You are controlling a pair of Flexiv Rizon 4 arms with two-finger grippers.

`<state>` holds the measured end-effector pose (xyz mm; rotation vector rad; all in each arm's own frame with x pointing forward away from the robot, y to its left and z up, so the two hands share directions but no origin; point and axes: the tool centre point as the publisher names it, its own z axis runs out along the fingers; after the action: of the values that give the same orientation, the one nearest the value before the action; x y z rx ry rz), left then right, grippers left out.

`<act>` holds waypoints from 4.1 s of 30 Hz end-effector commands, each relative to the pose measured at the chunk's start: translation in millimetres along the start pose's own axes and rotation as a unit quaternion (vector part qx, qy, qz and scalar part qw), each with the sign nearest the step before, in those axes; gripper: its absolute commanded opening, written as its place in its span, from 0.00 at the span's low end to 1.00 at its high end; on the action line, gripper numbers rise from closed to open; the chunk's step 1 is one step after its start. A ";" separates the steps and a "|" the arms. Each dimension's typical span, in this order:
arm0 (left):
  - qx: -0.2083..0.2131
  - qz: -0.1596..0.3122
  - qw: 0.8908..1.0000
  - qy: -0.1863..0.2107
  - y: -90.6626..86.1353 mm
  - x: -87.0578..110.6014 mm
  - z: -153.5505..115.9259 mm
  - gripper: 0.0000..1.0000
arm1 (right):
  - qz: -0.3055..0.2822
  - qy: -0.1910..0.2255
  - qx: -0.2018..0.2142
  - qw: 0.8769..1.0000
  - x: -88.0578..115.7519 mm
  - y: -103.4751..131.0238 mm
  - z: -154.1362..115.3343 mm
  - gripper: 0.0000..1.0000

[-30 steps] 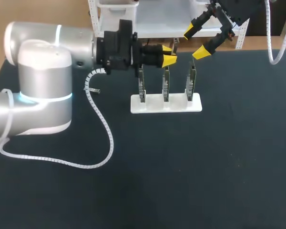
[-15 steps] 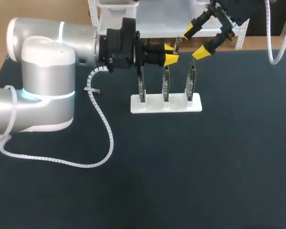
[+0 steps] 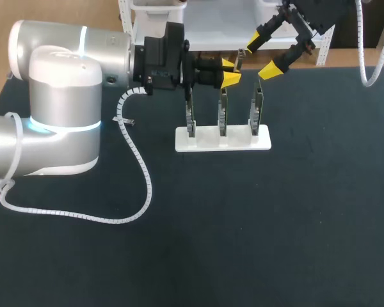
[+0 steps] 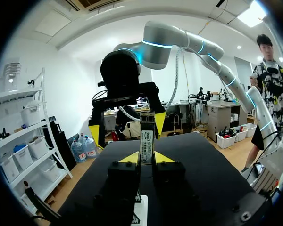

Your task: Pick up the optical module with the left hand, and insert it into the network port with the right hand.

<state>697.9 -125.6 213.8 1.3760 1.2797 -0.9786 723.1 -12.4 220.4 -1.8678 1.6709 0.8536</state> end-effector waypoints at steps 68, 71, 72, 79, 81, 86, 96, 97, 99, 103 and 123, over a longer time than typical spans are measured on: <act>0.000 0.000 1.000 0.001 0.3 -0.5 -0.3 0.00 | -0.088 -0.033 0.038 0.995 -46.8 2.5 10.7 1.00; 0.000 0.000 1.000 0.001 0.3 -0.5 -0.3 0.00 | -0.086 -0.034 0.037 0.995 -46.8 0.0 13.0 1.00; 0.000 0.000 1.000 0.001 0.3 -0.5 -0.3 0.00 | -0.082 -0.035 0.036 0.995 -47.0 -0.5 13.5 1.00; 0.000 0.000 1.000 0.001 0.3 -0.5 -0.3 0.00 | -0.082 -0.035 0.036 0.995 -47.0 -0.5 13.5 1.00; 0.000 0.000 1.000 0.001 0.3 -0.5 -0.3 0.00 | -0.082 -0.035 0.036 0.995 -47.0 -0.5 13.5 1.00; 0.000 0.000 1.000 0.001 0.3 -0.5 -0.3 0.00 | -0.082 -0.035 0.036 0.995 -47.0 -0.5 13.5 1.00; 0.000 0.000 1.000 0.001 0.3 -0.5 -0.3 0.00 | -0.082 -0.035 0.036 0.995 -47.0 -0.5 13.5 0.46; 0.000 0.000 1.000 0.001 0.3 -0.5 -0.3 0.00 | -0.082 -0.035 0.036 0.995 -47.0 -0.5 13.5 0.45; 0.000 0.000 1.000 0.001 0.3 -0.5 -0.3 0.00 | -0.082 -0.035 0.036 0.995 -47.0 -0.5 13.5 0.42; 0.000 0.000 1.000 0.001 0.3 -0.5 -0.3 0.00 | -0.082 -0.035 0.036 0.995 -47.0 -0.5 13.5 0.46; 0.000 0.000 1.000 0.001 0.3 -0.5 -0.3 0.00 | -0.082 -0.035 0.036 0.995 -47.0 -0.5 13.5 0.00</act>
<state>701.0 -124.2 213.9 1.3723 1.2829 -0.9753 716.8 30.0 245.4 -1.8780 1.4644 0.7785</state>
